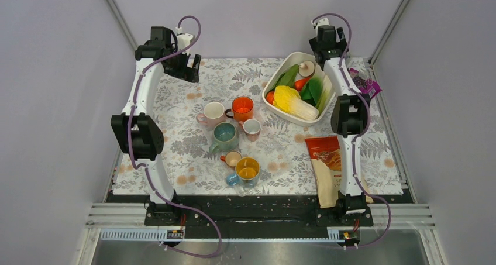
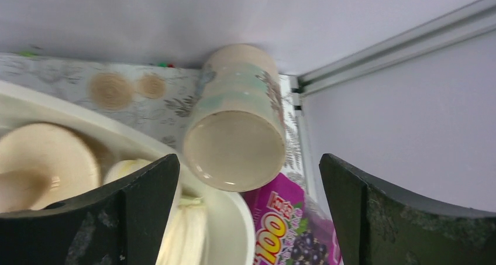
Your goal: Turn the mug right side up
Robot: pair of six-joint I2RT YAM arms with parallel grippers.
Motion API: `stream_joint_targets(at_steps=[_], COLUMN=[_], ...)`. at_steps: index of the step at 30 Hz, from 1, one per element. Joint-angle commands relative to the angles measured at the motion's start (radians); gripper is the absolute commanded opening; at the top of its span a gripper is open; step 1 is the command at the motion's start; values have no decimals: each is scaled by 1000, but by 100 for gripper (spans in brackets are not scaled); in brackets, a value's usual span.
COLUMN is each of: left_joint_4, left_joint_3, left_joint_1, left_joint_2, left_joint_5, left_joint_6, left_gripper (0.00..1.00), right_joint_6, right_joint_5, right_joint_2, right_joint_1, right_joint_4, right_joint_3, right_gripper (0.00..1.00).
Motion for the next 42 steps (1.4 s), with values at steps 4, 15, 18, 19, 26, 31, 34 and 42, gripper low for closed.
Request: stream_joint_targets(at_steps=[4,15,18,19,26,31,34,42], left_joint_4=[16,12,13,12,13,12,12,12], left_joint_3=[39,29,25,26,34,31,34,15], left_joint_1=[6,6,6,6,6,6,6,6], left_joint_2=[-14,-30,-27,-25,-13,-11,-8,-14], left_joint_5=[28,27,26,28,31,30,33,30], left_joint_6=[-5,0,2,0,-3,-2,-6,-5], left_gripper=[99,99,99,99,99,99,99,99], right_joint_6=[-104,-29,-35,-35,121,620,824,964], right_joint_5=[89,-42,-87,-79,-155,-546,-682,-779], right_joint_2=[52,96,73,71,44,3,51,163], right_joint_1=[-23,-28,-25,-26,-68,-237,-310,-360], right_joint_4=[98,113,117,130,46,6,22,176], right_joint_3=[17,53,22,16,72,88,122,170], right_gripper=[99,99,99,99,99,99,100,99])
